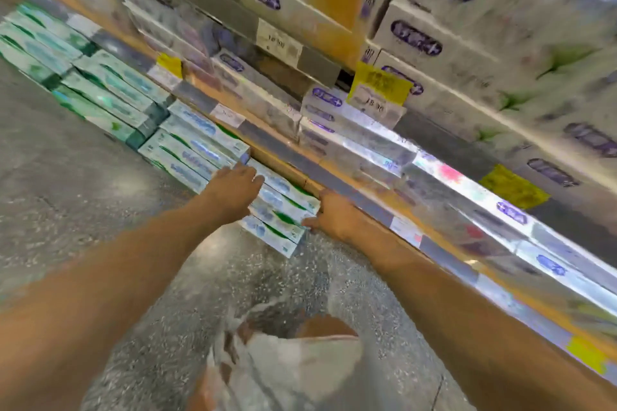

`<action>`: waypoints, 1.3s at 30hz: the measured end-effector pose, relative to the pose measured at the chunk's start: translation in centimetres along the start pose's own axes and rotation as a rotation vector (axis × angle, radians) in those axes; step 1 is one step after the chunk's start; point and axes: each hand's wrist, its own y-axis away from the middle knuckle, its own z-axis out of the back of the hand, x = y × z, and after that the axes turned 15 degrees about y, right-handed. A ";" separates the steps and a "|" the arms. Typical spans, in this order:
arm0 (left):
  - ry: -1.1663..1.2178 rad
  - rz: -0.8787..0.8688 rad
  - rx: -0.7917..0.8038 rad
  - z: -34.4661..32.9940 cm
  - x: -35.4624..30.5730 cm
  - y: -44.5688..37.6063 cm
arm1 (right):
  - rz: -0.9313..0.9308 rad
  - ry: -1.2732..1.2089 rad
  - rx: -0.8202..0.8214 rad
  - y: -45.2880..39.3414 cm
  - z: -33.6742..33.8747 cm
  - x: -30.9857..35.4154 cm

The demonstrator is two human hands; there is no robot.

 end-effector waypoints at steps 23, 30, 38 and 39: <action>-0.157 -0.251 -0.256 -10.9 -0.5 -15.2 | -0.088 0.298 -0.360 -13.5 -11.4 -0.2; -0.115 -0.260 -0.255 0.8 -0.4 -4.9 | 0.085 0.316 -0.282 -3.5 0.1 2.7; -0.024 -0.040 -0.465 22.9 5.0 18.1 | 0.395 0.464 -0.377 13.3 23.2 17.6; 0.019 -0.007 -0.490 25.2 5.6 21.1 | 0.440 0.486 -0.419 15.7 25.9 19.7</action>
